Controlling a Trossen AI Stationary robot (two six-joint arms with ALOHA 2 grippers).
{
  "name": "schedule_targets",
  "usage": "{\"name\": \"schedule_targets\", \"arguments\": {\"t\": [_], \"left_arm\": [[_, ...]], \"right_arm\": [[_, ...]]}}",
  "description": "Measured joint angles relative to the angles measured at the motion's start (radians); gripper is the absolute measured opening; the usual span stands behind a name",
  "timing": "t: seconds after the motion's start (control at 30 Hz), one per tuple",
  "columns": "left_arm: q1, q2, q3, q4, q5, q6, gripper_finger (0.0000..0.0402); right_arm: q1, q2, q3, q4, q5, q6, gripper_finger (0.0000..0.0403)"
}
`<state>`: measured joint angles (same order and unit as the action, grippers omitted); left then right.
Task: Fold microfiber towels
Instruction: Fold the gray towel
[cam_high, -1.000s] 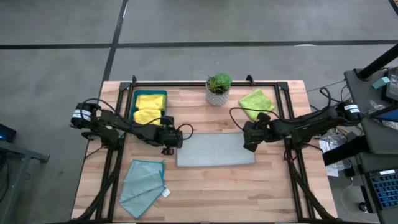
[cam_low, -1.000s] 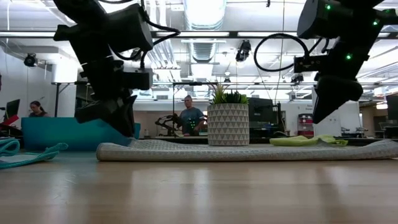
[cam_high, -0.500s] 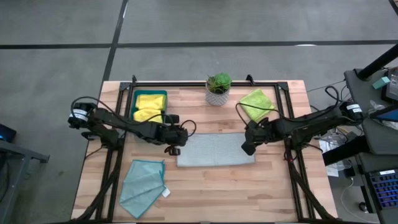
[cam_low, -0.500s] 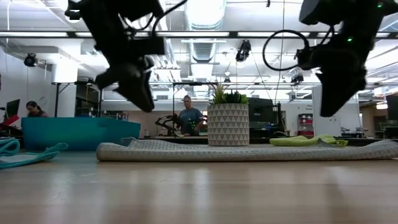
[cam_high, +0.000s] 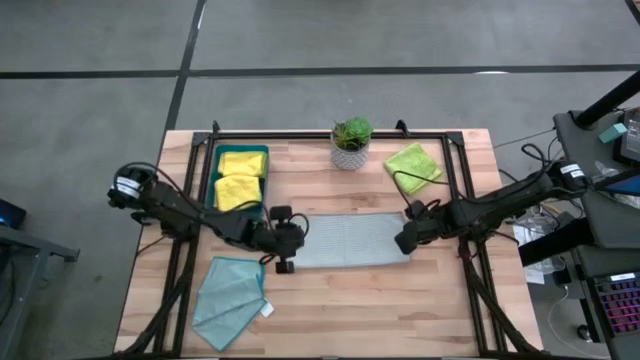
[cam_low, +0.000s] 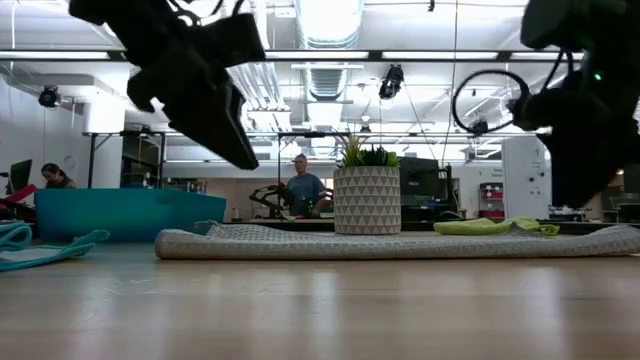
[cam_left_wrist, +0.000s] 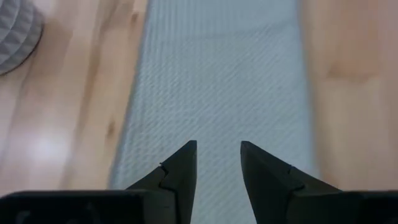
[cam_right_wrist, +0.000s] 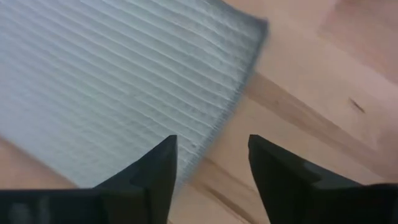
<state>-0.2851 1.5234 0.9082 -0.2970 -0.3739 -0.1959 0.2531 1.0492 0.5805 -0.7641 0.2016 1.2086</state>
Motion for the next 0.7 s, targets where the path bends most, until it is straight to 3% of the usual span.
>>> {"name": "schedule_targets", "arguments": {"t": [0.33, 0.7], "left_arm": [[-0.042, 0.0, -0.109, 0.3, 0.0, -0.011, 0.0109], [-0.041, 0.0, -0.173, 0.4, -0.002, -0.011, 0.0109]], "right_arm": [[0.004, -0.001, -0.177, 0.271, -0.03, 0.029, 0.0257], [0.002, -0.002, -0.401, 0.888, -0.041, 0.013, 0.027]]}}
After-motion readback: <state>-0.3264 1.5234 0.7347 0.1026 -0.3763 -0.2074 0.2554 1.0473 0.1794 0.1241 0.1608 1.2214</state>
